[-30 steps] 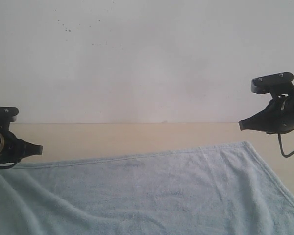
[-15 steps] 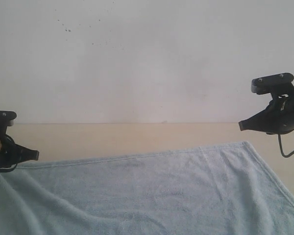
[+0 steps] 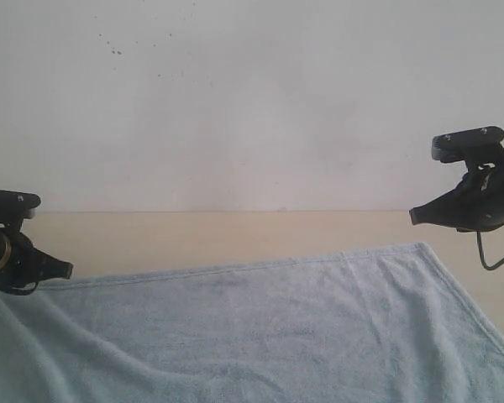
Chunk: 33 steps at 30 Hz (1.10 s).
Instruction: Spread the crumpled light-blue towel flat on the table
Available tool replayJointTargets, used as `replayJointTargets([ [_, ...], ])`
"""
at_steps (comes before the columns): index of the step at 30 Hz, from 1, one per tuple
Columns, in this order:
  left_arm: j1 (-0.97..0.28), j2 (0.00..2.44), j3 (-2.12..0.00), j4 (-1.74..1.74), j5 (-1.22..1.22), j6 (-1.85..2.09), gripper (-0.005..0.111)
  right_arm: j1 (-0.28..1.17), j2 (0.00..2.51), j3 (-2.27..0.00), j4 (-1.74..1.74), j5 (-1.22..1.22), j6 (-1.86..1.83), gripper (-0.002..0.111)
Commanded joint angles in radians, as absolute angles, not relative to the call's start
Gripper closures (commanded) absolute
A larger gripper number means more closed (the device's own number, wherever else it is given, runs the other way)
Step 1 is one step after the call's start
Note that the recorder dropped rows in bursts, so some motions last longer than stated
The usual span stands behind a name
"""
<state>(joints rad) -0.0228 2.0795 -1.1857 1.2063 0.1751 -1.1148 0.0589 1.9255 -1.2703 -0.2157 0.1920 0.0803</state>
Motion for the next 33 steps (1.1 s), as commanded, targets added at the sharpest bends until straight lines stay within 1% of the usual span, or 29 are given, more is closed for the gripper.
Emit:
replayJointTargets([
  [1, -0.023, 1.984, -1.19, 1.185, 0.117, -1.011, 0.102, 0.056, 1.917, -1.269, -0.211, 0.201, 0.08, 0.108],
  [4, -0.023, 1.862, -1.175, 1.185, -0.006, -1.016, 0.102, 0.061, 1.917, -1.269, -0.211, 0.214, 0.08, 0.108],
  [7, -0.023, 1.706, -1.134, 1.185, -0.115, -1.106, 0.102, 0.061, 1.917, -1.269, -0.184, 0.229, 0.08, 0.108],
  [11, -0.021, 1.481, -1.052, 1.185, -0.164, -1.27, 0.102, 0.064, 1.917, -1.269, -0.156, 0.266, 0.08, 0.108],
  [14, -0.021, 1.316, -0.979, 1.194, -0.25, -1.304, 0.102, 0.081, 1.917, -1.269, -0.139, 0.308, 0.043, 0.108],
  [16, -0.021, 1.233, -0.934, 1.312, -0.4, -1.189, 0.102, 0.098, 1.909, -1.269, -0.113, 0.339, 0.016, 0.108],
  [18, -0.021, 1.164, -0.894, 1.552, -0.583, -1.032, 0.102, 0.116, 1.894, -1.269, -0.083, 0.35, 0.0, 0.108],
  [19, -0.027, 1.142, -0.882, 1.637, -0.601, -0.976, 0.102, 0.128, 1.881, -1.269, -0.06, 0.35, -0.008, 0.108],
  [20, -0.035, 1.121, -0.868, 1.668, -0.54, -0.986, 0.103, 0.136, 1.867, -1.269, -0.035, 0.35, -0.018, 0.108],
  [22, -0.046, 1.096, -0.842, 1.602, -0.33, -1.072, 0.103, 0.158, 1.823, -1.269, 0.0, 0.343, -0.035, 0.108],
  [25, -0.048, 1.089, -0.801, 1.364, 0.066, -1.353, 0.103, 0.18, 1.752, -1.269, 0.011, 0.334, -0.037, 0.108],
  [26, -0.048, 1.083, -0.778, 1.277, 0.153, -1.424, 0.103, 0.184, 1.724, -1.269, 0.013, 0.332, -0.037, 0.108],
  [28, -0.048, 1.065, -0.729, 1.138, 0.175, -1.42, 0.103, 0.192, 1.669, -1.269, 0.013, 0.327, -0.042, 0.108],
  [30, -0.048, 1.029, -0.665, 1.022, 0.074, -1.387, 0.103, 0.198, 1.621, -1.269, 0.015, 0.327, -0.044, 0.108],
  [33, -0.048, 0.977, -0.581, 1.009, -0.085, -1.389, 0.103, 0.198, 1.557, -1.269, 0.018, 0.332, -0.044, 0.108],
])
